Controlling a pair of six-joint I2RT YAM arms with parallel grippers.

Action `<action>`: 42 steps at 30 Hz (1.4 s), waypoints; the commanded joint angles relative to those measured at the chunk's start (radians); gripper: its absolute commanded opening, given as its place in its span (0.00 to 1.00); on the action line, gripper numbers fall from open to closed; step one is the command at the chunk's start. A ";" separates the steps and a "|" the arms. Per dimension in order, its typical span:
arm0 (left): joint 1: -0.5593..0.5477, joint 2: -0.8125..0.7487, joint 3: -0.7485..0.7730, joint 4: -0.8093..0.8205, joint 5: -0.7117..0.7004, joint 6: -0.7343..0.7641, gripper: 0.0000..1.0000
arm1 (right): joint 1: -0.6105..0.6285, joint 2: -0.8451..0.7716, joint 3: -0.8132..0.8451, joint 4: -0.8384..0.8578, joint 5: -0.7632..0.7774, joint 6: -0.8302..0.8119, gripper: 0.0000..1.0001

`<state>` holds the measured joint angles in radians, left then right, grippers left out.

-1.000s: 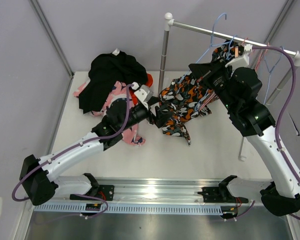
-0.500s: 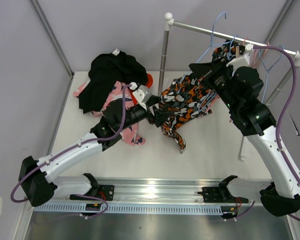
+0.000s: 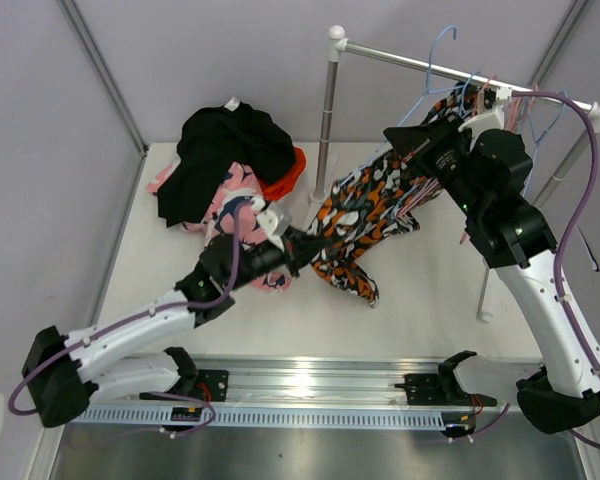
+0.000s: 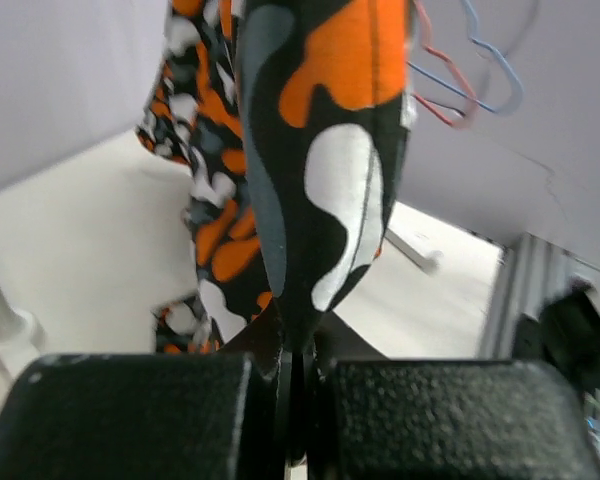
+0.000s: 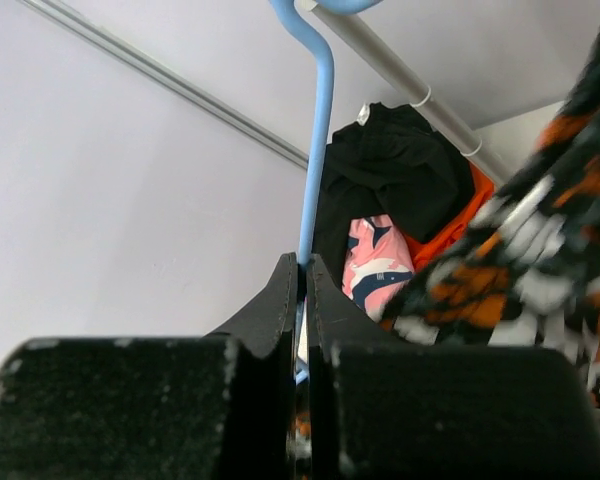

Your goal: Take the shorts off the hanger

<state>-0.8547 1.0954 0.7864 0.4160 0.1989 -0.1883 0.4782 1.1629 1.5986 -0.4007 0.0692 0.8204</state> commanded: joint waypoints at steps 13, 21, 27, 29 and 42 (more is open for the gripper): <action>-0.207 -0.226 -0.207 -0.006 -0.300 -0.096 0.00 | -0.090 -0.009 0.003 0.140 -0.173 0.123 0.00; -0.166 0.291 0.374 -0.330 -0.533 0.006 0.00 | -0.082 -0.037 -0.098 0.237 -0.365 0.295 0.00; -0.098 0.449 0.571 -0.425 -0.526 -0.007 0.00 | -0.081 -0.060 -0.109 0.252 -0.407 0.345 0.00; -0.089 0.440 0.564 -0.445 -0.527 -0.014 0.00 | -0.081 -0.063 -0.103 0.243 -0.390 0.336 0.00; -0.104 -0.305 -0.050 -0.482 -0.610 -0.105 0.00 | -0.240 0.061 -0.069 0.398 -0.586 0.468 0.00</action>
<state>-0.9569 0.9180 0.8089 -0.0307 -0.3500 -0.2733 0.2710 1.2114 1.4868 -0.1596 -0.4225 1.2293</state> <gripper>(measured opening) 0.015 0.023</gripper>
